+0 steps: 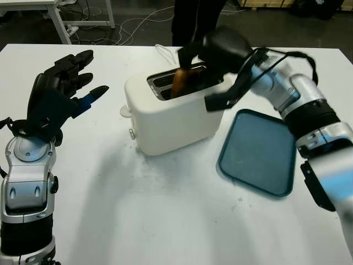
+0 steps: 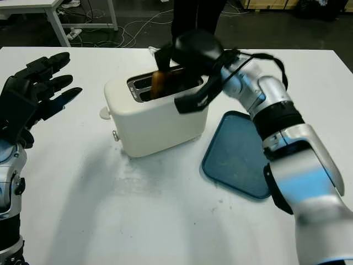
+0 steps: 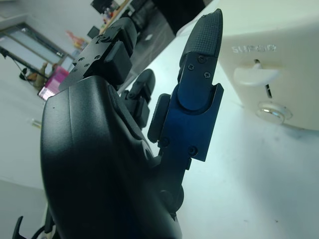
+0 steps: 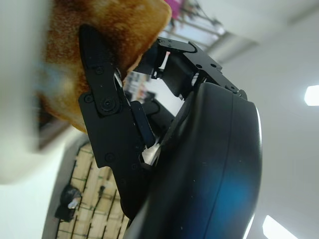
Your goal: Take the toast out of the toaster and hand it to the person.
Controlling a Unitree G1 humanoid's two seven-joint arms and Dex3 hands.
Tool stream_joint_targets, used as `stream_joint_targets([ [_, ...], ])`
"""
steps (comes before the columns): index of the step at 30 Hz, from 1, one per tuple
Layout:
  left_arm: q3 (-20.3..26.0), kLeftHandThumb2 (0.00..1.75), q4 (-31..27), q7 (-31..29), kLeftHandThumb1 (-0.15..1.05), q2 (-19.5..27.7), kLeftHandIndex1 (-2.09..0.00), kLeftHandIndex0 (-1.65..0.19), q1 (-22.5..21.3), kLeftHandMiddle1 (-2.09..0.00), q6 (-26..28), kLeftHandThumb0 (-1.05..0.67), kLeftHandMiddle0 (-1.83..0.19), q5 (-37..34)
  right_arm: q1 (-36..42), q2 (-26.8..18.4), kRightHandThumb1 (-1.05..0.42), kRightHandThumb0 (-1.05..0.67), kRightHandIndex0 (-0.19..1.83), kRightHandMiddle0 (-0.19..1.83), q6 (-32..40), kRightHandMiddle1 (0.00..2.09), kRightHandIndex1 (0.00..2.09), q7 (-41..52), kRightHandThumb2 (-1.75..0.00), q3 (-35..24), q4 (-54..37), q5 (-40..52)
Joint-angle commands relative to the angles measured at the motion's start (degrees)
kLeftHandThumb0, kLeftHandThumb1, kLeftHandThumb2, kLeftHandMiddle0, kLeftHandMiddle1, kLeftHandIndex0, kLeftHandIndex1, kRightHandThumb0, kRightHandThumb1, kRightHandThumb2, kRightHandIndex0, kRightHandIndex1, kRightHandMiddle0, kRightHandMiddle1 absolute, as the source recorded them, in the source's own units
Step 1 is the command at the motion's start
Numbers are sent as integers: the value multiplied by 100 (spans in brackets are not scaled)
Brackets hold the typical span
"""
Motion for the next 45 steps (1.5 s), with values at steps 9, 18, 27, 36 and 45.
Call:
stream_joint_targets([
  [9, -12, 11, -4, 1, 92, 47, 0, -49, 43, -22, -66, -65, -45, -3, -571, -37, -92, -53, 107, 79, 128, 175, 175, 8, -46, -355, 780, 405],
  [18, 10, 10, 36, 5, 92, 29, 0, -49, 47, -22, -102, -66, -45, -36, -878, -136, -92, -49, 106, 80, 468, 175, 175, -64, -45, -547, 1188, 575],
  [27, 28, 10, 0, 18, 92, 12, 0, -47, 89, -22, -59, -64, -44, -36, -1218, -194, -92, -49, 96, 76, 1567, 143, 175, -1014, -41, -824, 2523, 687],
  [36, 49, 10, 45, -1, 92, -2, 0, -47, 99, -21, -106, -63, -44, -85, -620, -200, -92, -28, 87, 62, 2240, 174, 175, -1300, -34, -1192, 2964, 1150],
  [45, 15, 9, 68, 49, 92, -10, 0, -48, 85, -20, -99, -65, -45, -108, -285, -23, -92, -23, 62, 72, 2755, 89, 154, -1430, -33, -1498, 3025, 1515],
])
